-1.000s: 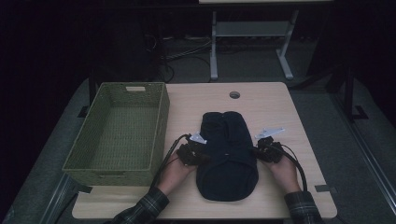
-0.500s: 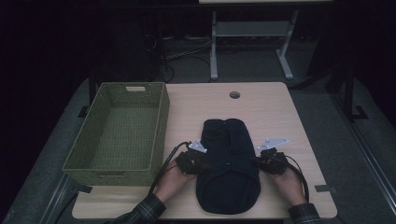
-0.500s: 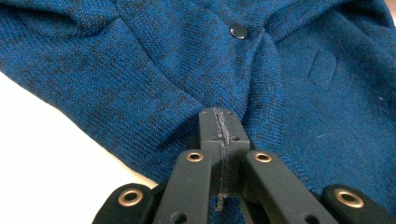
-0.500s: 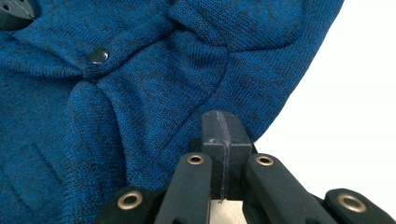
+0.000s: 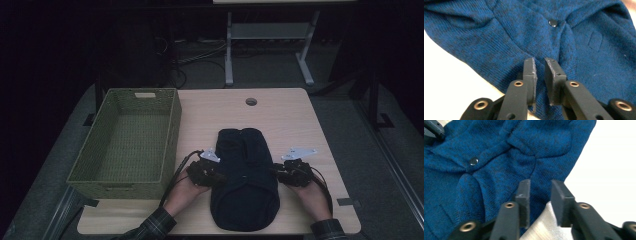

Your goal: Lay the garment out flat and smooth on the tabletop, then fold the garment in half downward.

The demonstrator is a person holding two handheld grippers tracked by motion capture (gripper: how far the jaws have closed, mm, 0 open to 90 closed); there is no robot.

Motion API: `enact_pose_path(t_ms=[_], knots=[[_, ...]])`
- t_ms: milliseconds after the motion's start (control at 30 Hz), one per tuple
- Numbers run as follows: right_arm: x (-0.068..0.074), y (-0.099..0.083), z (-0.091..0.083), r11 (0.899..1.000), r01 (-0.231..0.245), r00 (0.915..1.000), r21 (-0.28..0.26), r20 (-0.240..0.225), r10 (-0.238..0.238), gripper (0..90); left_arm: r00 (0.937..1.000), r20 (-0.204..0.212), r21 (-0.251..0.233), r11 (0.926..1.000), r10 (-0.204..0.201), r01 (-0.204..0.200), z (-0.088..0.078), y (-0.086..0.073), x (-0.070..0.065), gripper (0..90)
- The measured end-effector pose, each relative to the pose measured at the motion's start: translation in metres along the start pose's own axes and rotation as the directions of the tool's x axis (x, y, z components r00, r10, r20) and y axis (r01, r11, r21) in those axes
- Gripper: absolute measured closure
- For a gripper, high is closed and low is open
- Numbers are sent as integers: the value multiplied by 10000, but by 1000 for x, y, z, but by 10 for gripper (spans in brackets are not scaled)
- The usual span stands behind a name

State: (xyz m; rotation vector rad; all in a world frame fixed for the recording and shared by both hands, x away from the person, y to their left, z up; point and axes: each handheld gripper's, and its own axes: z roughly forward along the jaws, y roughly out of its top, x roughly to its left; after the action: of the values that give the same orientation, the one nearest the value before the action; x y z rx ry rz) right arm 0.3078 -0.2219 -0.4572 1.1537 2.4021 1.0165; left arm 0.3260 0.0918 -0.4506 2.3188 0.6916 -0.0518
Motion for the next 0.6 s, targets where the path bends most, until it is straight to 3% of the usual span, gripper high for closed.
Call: enact_pose_path(t_ms=[33,100,300,367,600], knots=[[-1,0,-1,9999,-61,10000,-82,-2,61,621,10000,-30,-94,9999,-79,79,0,1,0,726],[-1,0,-1,9999,-98,9999,-129,-35,97,601,9999,-83,-154,9998,-114,112,-2,3,1,713],[-1,0,0,9997,-141,9999,-210,-61,139,517,9984,-561,-364,9993,-46,25,-8,14,8,551],[-1,0,0,9997,-180,9998,-179,-77,179,504,9975,-675,-533,9985,-196,160,-10,19,12,497],[0,0,2,9998,-156,9998,-132,-157,154,483,9930,-1143,-843,9963,-286,189,-18,33,26,443]])
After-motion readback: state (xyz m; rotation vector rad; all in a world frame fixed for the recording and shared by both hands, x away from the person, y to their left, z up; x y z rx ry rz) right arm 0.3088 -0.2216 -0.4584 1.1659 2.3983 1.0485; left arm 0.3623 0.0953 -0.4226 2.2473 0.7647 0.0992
